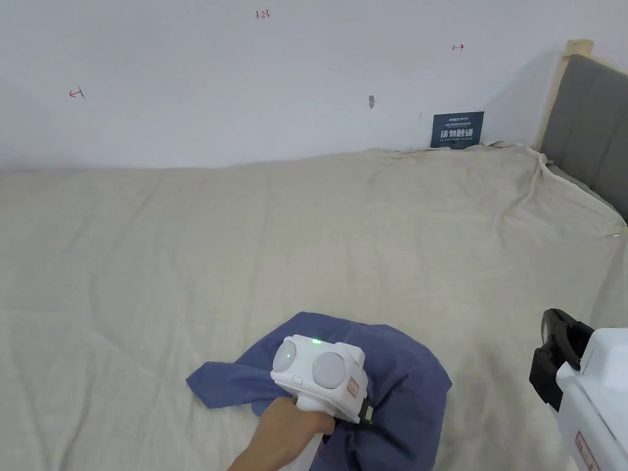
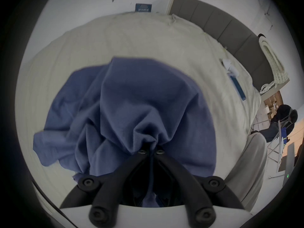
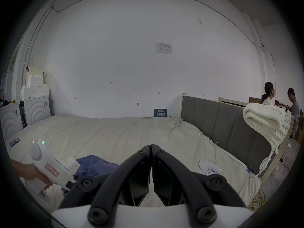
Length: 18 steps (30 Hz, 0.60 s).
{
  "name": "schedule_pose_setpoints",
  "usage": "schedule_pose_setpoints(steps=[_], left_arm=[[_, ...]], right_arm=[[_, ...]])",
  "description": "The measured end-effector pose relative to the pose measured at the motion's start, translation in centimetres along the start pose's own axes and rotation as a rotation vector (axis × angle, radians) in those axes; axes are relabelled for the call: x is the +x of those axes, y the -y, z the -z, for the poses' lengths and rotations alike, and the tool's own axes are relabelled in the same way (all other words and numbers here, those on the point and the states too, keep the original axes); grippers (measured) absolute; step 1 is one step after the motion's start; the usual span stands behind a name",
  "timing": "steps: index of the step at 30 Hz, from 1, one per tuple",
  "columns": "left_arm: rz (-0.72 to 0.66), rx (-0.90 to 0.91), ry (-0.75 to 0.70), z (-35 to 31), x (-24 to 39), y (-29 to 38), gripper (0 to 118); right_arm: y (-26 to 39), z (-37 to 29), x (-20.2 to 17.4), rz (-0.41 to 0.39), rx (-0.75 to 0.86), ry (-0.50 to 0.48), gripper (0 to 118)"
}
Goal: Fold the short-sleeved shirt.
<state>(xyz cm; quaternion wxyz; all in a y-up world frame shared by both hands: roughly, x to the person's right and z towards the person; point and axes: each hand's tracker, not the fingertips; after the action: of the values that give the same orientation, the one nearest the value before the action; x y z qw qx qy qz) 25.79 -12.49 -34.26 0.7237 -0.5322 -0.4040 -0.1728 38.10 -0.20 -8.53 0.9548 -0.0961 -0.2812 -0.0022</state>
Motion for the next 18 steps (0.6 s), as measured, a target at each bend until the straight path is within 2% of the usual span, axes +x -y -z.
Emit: schedule_pose_setpoints(steps=[7, 8, 10, 11, 12, 13, 15, 16, 18], left_arm=[[0.02, -0.016, -0.033, 0.6, 0.8, 0.6, 0], [0.026, -0.013, -0.039, 0.5, 0.8, 0.6, 4], [0.042, 0.012, -0.053, -0.2, 1.2, 0.8, 23], [0.045, 0.026, -0.053, -0.8, 1.3, 0.9, 36], [0.04, 0.05, -0.045, -1.4, 1.3, 1.0, 54], [0.034, 0.081, -0.035, -2.0, 1.3, 1.0, 79], [0.037, 0.151, -0.056, -3.5, 1.4, 1.2, 113], [0.05, 0.204, -0.072, -4.6, 1.5, 1.3, 118], [0.059, 0.323, -0.099, -7.0, 1.3, 1.7, 118]], right_arm=[[0.1, 0.0, 0.1, -0.001, -0.009, -0.003, 1], [0.1, 0.0, 0.1, 0.0, -0.008, -0.003, 1], [-0.1, 0.0, 0.1, 0.001, -0.007, -0.005, 1], [-0.2, -0.1, 0.1, 0.003, -0.005, -0.006, 1], [-0.3, -0.1, 0.0, 0.003, -0.005, -0.007, 1], [-0.4, -0.1, 0.0, 0.004, -0.004, -0.009, 1], [-0.7, -0.1, -0.3, 0.002, 0.0, -0.01, 1], [-0.9, -0.2, -0.4, 0.002, 0.005, -0.011, 1], [-1.2, -0.3, -0.6, 0.003, 0.014, -0.013, 1]])
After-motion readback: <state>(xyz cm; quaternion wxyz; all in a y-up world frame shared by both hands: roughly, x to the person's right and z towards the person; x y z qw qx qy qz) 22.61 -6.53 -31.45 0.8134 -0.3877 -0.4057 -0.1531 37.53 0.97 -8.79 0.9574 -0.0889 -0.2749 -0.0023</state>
